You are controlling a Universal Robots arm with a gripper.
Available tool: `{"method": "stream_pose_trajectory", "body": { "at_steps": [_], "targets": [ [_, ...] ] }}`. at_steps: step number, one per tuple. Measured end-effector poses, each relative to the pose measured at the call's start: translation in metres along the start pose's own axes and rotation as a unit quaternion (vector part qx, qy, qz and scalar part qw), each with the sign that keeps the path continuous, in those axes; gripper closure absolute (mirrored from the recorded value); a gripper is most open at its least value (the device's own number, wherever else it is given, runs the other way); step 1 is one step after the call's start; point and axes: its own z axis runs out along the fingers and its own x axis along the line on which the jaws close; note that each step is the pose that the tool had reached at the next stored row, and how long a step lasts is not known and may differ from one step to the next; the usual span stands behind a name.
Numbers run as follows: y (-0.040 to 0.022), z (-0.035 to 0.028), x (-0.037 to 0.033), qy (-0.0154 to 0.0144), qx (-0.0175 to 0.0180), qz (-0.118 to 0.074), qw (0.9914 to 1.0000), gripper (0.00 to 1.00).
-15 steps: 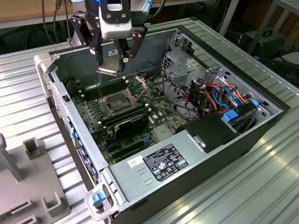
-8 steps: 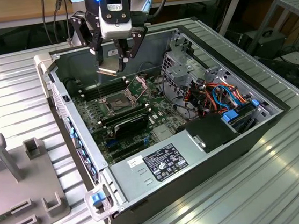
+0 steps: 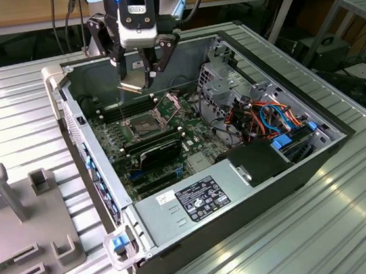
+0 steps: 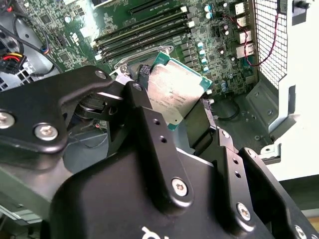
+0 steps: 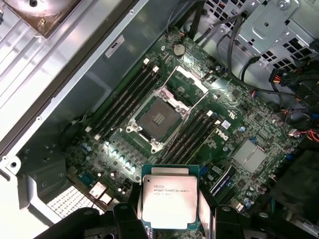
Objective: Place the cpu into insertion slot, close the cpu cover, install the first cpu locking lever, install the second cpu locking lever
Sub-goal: 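Place the cpu into insertion slot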
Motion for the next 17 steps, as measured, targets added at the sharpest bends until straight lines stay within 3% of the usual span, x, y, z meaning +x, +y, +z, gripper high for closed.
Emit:
{"method": "stream_pose_trajectory", "body": {
  "at_steps": [5, 8, 17],
  "targets": [
    [0.0002, 0.0024, 0.0005, -0.0018, 0.0009, 0.041, 0.99916, 0.46],
    [0.0006, 0.0041, 0.0011, -0.0030, 0.0015, 0.069, 0.99763, 0.46],
    [0.0017, 0.0080, 0.0027, -0.0050, 0.0024, 0.116, 0.99329, 0.46]
  ]
}}
